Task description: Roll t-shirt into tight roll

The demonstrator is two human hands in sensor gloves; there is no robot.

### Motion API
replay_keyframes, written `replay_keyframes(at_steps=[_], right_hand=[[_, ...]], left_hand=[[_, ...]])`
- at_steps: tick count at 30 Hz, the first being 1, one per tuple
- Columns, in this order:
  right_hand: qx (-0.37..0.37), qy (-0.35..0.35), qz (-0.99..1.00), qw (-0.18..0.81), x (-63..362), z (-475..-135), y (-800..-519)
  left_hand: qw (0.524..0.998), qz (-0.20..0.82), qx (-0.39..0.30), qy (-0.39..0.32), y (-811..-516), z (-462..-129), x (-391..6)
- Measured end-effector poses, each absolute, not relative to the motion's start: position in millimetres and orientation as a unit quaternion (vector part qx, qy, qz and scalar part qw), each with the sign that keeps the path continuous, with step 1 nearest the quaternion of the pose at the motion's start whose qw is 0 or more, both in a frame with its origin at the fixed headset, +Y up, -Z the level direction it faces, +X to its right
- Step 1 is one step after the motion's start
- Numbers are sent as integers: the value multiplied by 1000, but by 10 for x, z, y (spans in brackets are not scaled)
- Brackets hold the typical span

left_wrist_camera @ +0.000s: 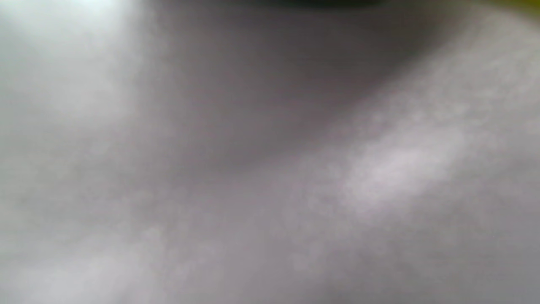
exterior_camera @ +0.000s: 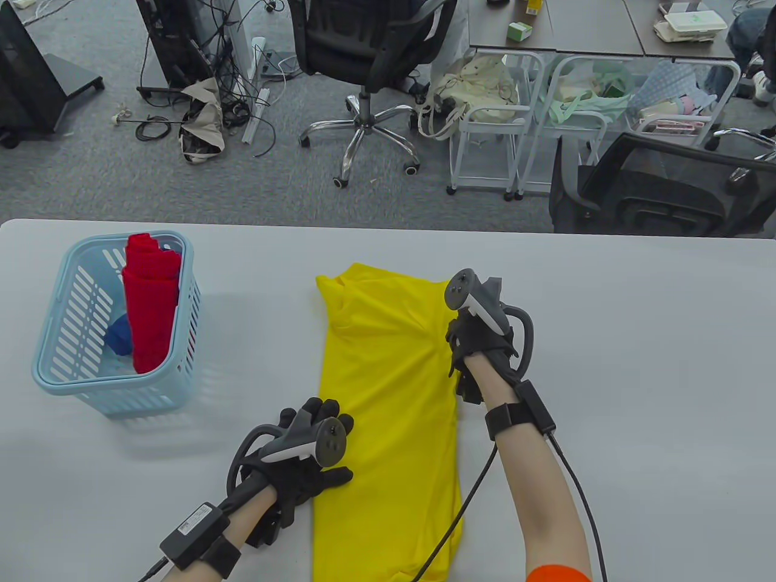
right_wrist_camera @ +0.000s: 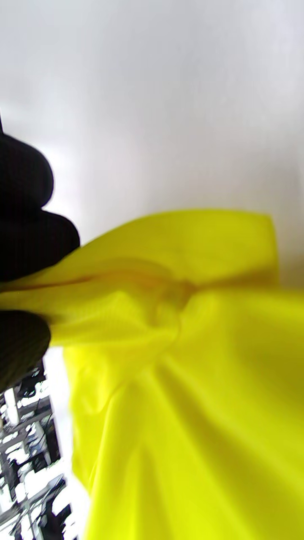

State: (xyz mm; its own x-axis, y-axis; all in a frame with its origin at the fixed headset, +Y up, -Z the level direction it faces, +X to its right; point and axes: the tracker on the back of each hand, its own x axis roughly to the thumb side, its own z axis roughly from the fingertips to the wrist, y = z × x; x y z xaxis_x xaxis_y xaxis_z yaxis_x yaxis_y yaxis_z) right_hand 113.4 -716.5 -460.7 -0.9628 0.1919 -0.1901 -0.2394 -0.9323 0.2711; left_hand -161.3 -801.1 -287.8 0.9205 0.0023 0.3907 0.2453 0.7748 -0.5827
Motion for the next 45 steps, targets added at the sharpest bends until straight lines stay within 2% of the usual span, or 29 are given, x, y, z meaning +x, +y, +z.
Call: replay_keyframes(at_steps=[2,3,5,9,11,13,15,17,20,24,28,32,35,39,42,45], right_hand=[[-18,154,969,192,1014,-4508,-7008],[41,177,952,248,941,-4459,-6942],[81,223,928,289,837,-4369,-6871],[95,192,956,202,731,-4260,-6836],[100,202,961,160,681,-4201,-6960],[127,258,950,122,616,-4137,-7160],[156,335,929,35,551,-4065,-7409],[153,370,915,-43,508,-4005,-7629],[145,341,925,-84,460,-4017,-7739],[120,343,929,-63,475,-4196,-7751],[96,347,932,-28,526,-4414,-7758],[102,335,937,-3,564,-4368,-7666],[134,303,943,-34,571,-4102,-7524],[176,304,935,-52,587,-3634,-7439],[202,313,925,-75,598,-3244,-7489],[213,337,914,-73,618,-3086,-7641]], left_hand=[[923,-66,-329,-188,-8011,-2878,-1613],[923,-66,-329,-188,-8010,-2878,-1611],[923,-67,-328,-187,-8009,-2878,-1611],[924,-68,-327,-187,-8007,-2878,-1609],[924,-68,-327,-187,-8007,-2878,-1609],[924,-68,-327,-187,-8007,-2878,-1609],[924,-69,-326,-187,-8002,-2877,-1609],[926,-73,-321,-185,-7993,-2882,-1607],[938,-93,-292,-164,-7955,-2910,-1606],[949,-113,-258,-143,-7892,-2925,-1617],[946,-77,-274,-156,-7887,-2888,-1610],[945,-83,-266,-168,-7858,-2856,-1582],[948,-79,-255,-175,-7809,-2821,-1558],[946,-74,-254,-188,-7789,-2764,-1502],[941,-66,-266,-198,-7813,-2728,-1449],[932,-73,-294,-201,-7893,-2732,-1423]])
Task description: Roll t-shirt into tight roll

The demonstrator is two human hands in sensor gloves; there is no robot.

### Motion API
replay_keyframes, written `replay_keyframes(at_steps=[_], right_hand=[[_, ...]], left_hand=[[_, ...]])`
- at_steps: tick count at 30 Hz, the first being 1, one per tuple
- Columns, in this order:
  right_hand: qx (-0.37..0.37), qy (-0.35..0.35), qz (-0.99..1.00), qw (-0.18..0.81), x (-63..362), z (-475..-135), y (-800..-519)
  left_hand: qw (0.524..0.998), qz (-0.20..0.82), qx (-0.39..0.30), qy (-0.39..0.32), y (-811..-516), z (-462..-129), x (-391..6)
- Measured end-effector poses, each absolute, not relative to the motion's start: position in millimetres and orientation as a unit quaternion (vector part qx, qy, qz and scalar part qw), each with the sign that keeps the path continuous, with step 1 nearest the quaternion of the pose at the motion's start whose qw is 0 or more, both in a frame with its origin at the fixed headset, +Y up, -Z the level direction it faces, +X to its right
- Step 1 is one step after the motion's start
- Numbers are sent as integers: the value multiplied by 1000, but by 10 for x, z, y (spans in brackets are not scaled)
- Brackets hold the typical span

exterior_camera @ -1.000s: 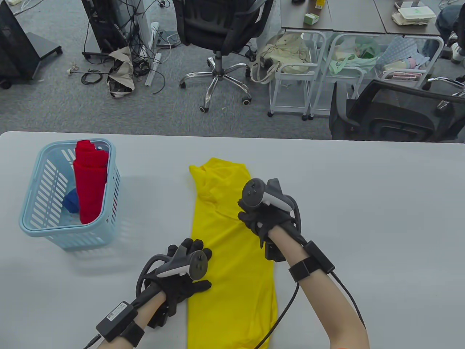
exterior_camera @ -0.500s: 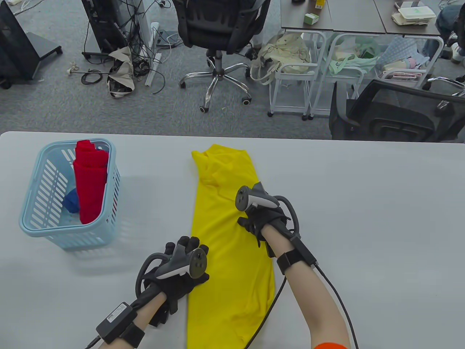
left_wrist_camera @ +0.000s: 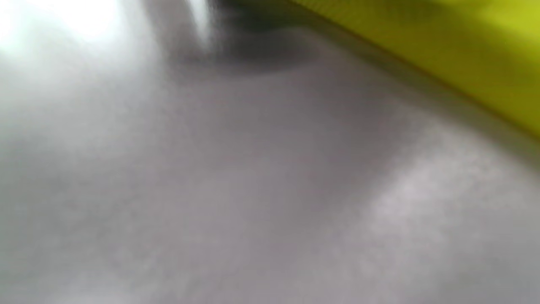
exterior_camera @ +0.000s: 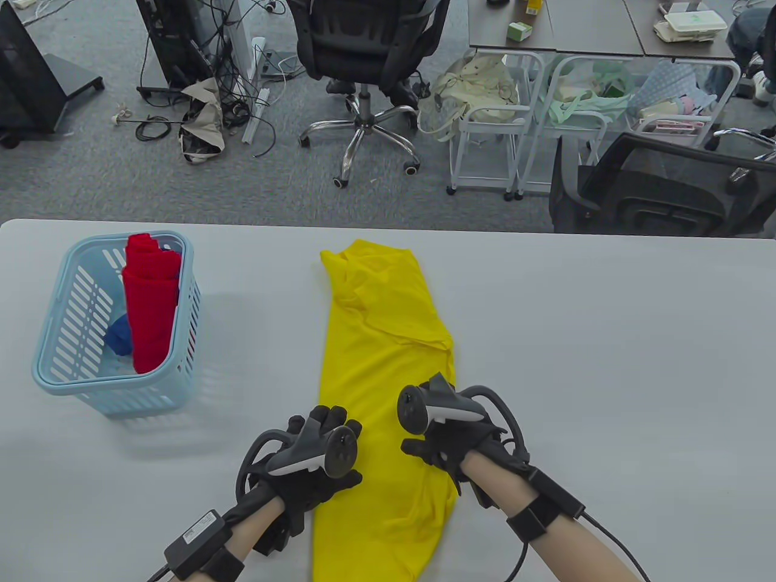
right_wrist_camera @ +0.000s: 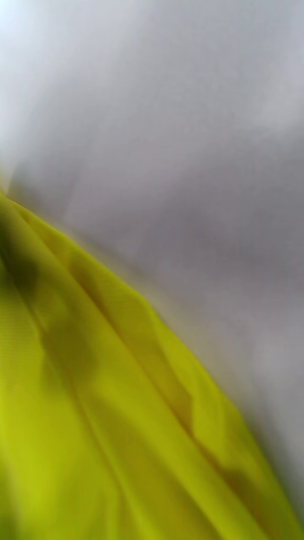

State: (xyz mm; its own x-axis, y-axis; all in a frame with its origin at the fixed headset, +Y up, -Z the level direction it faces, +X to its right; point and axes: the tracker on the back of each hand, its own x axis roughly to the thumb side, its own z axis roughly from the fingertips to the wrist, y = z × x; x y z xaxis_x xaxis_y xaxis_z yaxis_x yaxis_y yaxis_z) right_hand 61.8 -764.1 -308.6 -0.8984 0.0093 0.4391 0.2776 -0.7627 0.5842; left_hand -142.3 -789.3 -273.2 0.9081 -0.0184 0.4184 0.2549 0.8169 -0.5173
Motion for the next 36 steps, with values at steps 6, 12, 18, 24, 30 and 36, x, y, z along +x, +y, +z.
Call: replay_keyframes(at_steps=[6,12,18,24,30,36], right_hand=[[-190,-346,-917,63,671,-3253,-7780],[-160,-355,-919,59,661,-3594,-7769],[-133,-361,-922,37,645,-3844,-7774],[-126,-362,-923,23,651,-3910,-7775],[-127,-360,-924,24,649,-3913,-7777],[-123,-326,-936,46,549,-3761,-7692]], left_hand=[[922,-105,-320,-189,-7942,-2959,-1436],[914,-120,-346,-176,-7925,-3335,-1427],[913,-139,-352,-150,-7877,-3629,-1430],[928,-124,-323,-141,-7803,-3428,-1441],[924,-136,-306,-182,-7924,-2963,-1476],[925,-104,-321,-174,-7943,-3039,-1521]])
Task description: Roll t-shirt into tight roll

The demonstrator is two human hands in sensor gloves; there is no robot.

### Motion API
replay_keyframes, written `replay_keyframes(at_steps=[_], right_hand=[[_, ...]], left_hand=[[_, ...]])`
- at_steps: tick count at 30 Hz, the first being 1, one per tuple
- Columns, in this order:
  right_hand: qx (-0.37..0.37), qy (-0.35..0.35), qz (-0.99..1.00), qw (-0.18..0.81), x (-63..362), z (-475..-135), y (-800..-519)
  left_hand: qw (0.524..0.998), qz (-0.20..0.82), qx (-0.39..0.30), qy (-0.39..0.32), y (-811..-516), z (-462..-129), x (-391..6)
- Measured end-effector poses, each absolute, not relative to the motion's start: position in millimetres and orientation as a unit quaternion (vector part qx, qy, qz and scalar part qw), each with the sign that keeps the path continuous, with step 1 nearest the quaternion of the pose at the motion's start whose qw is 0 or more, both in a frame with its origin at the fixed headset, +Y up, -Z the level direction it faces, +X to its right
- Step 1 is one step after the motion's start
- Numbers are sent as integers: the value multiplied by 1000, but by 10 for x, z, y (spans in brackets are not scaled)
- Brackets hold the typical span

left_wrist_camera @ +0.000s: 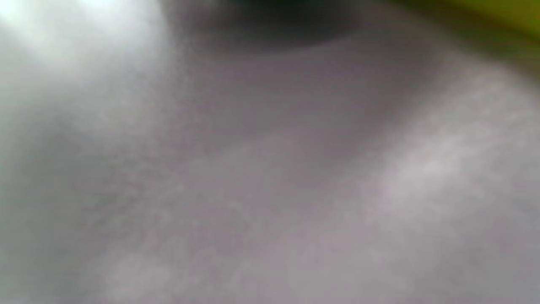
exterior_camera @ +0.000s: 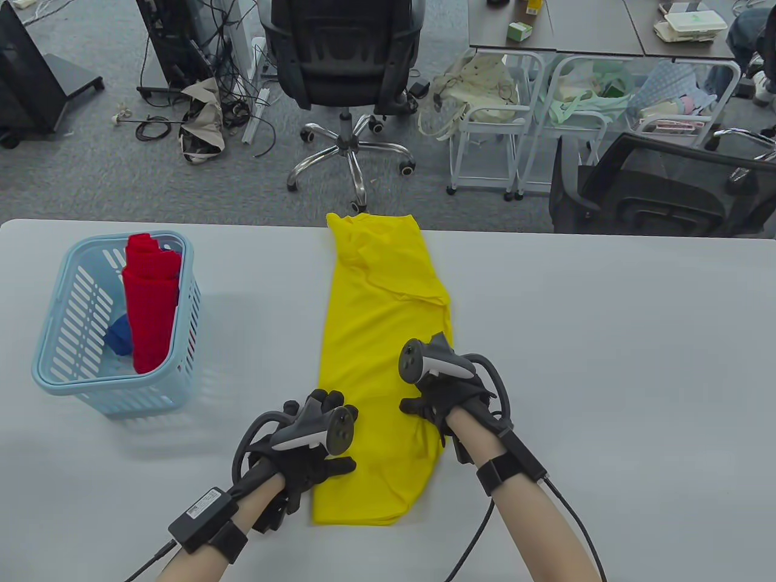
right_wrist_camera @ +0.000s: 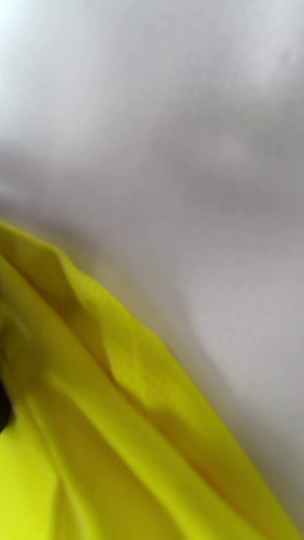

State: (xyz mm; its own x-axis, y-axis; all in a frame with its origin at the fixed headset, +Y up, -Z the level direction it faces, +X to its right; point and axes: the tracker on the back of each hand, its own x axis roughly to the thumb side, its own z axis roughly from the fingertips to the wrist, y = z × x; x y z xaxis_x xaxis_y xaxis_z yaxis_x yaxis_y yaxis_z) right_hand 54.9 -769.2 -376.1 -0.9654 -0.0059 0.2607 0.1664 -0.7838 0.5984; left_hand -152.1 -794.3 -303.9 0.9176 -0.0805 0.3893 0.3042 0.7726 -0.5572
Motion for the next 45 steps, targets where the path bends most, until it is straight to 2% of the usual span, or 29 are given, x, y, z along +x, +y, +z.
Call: replay_keyframes(at_steps=[2,5,6,9,11,15,18,20,22,26,27,31,34,38,41,43,45], right_hand=[[-163,-321,-931,54,507,-3588,-7671],[-183,-313,-931,48,572,-3337,-7685],[-179,-316,-930,60,658,-3280,-7705],[-136,-331,-934,10,1014,-3205,-7677],[-93,-333,-937,40,1258,-3146,-7619],[-81,-309,-947,24,1458,-2996,-7508],[-94,-283,-954,-36,1406,-2936,-7421],[-132,-272,-951,-60,1303,-2901,-7356],[-161,-266,-948,-71,1164,-2844,-7428],[-184,-352,-917,16,978,-2737,-7777],[-180,-339,-923,39,982,-2717,-7773],[-180,-324,-929,15,1029,-2718,-7721],[-185,-303,-935,16,1096,-2691,-7623],[-218,-279,-935,-24,1102,-2661,-7464],[-260,-278,-925,-10,974,-2593,-7492],[-266,-290,-919,16,887,-2558,-7602],[-261,-272,-925,52,849,-2545,-7616]], left_hand=[[926,-97,-318,-177,-7968,-3033,-1538],[925,-86,-325,-176,-7970,-3039,-1546],[925,-88,-324,-177,-7974,-3039,-1545],[925,-84,-326,-177,-7966,-3040,-1548],[924,-84,-327,-179,-7968,-3042,-1549],[924,-79,-329,-180,-7972,-3043,-1552],[924,-77,-329,-179,-7973,-3041,-1555],[924,-75,-329,-178,-7976,-3042,-1555],[925,-76,-327,-179,-7975,-3043,-1557],[926,-71,-323,-180,-7978,-3045,-1570],[927,-71,-321,-179,-7978,-3045,-1576],[933,-80,-301,-182,-7916,-3028,-1582],[943,-80,-267,-183,-7743,-2955,-1631],[949,-15,-215,-230,-7444,-2764,-1682],[941,8,-196,-278,-7421,-2608,-1655],[934,-10,-203,-294,-7538,-2520,-1608],[925,-91,-191,-315,-7607,-2437,-1543]])
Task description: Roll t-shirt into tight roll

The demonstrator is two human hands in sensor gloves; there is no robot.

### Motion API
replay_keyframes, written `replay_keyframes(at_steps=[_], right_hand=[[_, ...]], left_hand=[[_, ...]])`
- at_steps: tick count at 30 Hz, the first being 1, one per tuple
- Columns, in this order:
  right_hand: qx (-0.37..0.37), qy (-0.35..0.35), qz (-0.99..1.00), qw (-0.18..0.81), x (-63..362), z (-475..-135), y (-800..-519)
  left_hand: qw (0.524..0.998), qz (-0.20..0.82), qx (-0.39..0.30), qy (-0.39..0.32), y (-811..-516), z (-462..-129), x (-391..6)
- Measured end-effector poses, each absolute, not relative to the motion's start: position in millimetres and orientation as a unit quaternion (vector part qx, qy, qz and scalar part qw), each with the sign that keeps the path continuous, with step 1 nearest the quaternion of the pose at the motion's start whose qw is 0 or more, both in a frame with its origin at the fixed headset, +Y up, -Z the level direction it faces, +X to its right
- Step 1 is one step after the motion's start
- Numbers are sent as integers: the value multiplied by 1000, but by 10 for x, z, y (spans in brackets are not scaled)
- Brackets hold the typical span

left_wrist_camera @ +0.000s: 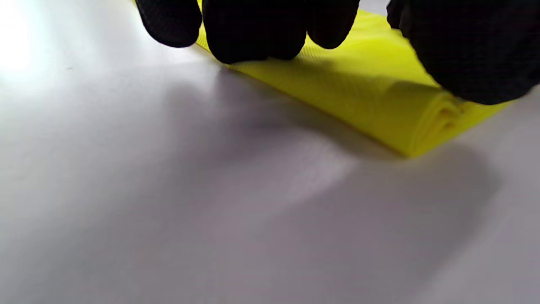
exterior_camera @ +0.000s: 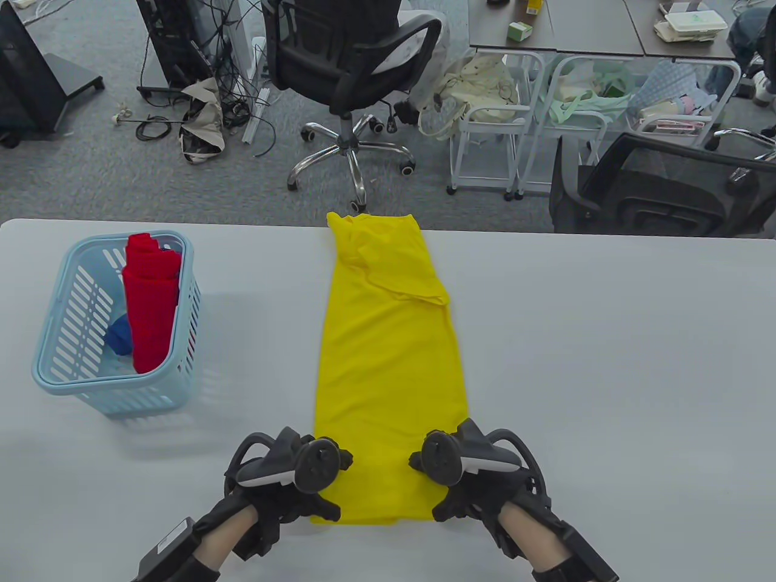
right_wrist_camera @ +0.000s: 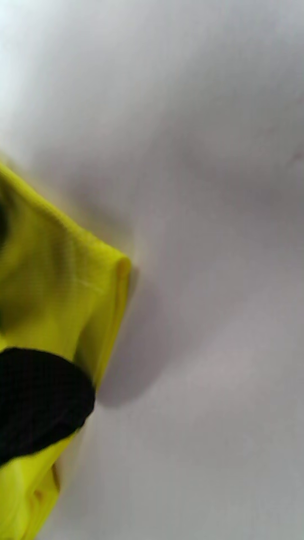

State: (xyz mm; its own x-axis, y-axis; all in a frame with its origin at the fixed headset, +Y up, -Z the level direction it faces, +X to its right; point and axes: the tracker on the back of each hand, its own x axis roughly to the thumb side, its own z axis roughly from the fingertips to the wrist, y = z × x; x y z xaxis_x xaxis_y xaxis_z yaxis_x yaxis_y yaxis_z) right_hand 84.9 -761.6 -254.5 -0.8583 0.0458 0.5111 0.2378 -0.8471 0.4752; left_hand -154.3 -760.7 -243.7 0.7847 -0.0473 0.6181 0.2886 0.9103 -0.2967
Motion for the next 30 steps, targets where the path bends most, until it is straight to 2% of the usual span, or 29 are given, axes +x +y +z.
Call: replay_keyframes(at_steps=[2,6,9,15,18,21,26,30], right_hand=[[-260,-266,-927,45,823,-2542,-7613],[-264,-206,-942,34,735,-2545,-7597],[-269,-184,-944,61,671,-2547,-7584],[-265,-184,-947,-3,861,-2551,-7462],[-262,-193,-943,-68,970,-2596,-7377],[-269,-192,-938,-101,996,-2595,-7296],[-271,-198,-928,-161,1057,-2608,-7202],[-275,-245,-906,-211,1095,-2637,-7246]], left_hand=[[921,-146,-162,-322,-7590,-2369,-1475],[929,-144,-113,-323,-7559,-2318,-1354],[930,-151,-77,-326,-7557,-2367,-1294],[947,8,-143,-286,-7458,-2539,-1525],[950,78,-135,-272,-7314,-2567,-1661],[949,107,-118,-273,-7205,-2554,-1728],[912,236,-175,-288,-7217,-2631,-1820],[887,295,-210,-287,-7267,-2685,-1865]])
